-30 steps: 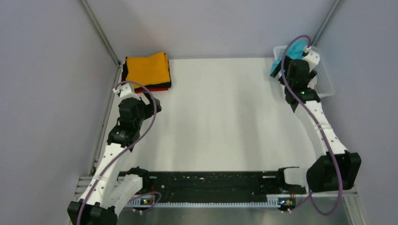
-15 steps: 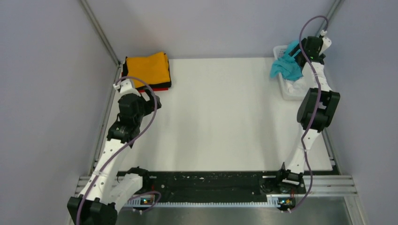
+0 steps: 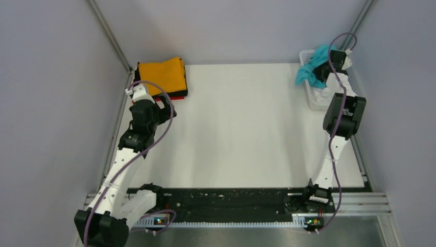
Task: Fold and stack the t-shirts
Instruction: Grab crumpled tshirt from bin with the right arm
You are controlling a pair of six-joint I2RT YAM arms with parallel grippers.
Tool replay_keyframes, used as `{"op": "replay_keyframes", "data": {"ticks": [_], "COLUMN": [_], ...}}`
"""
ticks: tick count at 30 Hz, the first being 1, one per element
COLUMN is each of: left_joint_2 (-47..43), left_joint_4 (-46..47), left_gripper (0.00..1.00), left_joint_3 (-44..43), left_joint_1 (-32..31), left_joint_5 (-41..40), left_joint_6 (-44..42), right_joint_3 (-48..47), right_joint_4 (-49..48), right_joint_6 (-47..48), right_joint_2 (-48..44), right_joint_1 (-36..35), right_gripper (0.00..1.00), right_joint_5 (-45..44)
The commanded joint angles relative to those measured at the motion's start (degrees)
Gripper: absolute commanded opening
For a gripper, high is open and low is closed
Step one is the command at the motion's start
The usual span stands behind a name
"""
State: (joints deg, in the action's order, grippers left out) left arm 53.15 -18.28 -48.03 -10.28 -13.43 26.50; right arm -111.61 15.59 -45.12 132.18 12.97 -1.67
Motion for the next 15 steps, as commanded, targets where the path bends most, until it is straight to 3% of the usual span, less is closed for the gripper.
{"op": "replay_keyframes", "data": {"ticks": [1,9,15], "left_joint_2": [-0.9,-4.3,-6.6], "left_joint_4": [0.5,1.4,2.7], "left_gripper": [0.99,0.99,0.99], "left_joint_3": [-2.5,-0.4,1.8], "left_joint_1": [0.2,0.2,0.2], "left_joint_5": [-1.0,-0.7,-0.2], "left_joint_6": [-0.9,0.1,1.3], "right_joint_3": [2.1,8.0,7.8], "right_joint_4": [-7.6,-14.3,-15.1], "right_joint_6": [-4.9,1.7,8.6], "right_joint_2": [-1.0,-15.1,-25.2], "right_joint_1": [-0.3,-0.3,-0.4], "right_gripper": [0.00,0.00,0.00], "right_joint_5": [5.4,3.9,10.0]}}
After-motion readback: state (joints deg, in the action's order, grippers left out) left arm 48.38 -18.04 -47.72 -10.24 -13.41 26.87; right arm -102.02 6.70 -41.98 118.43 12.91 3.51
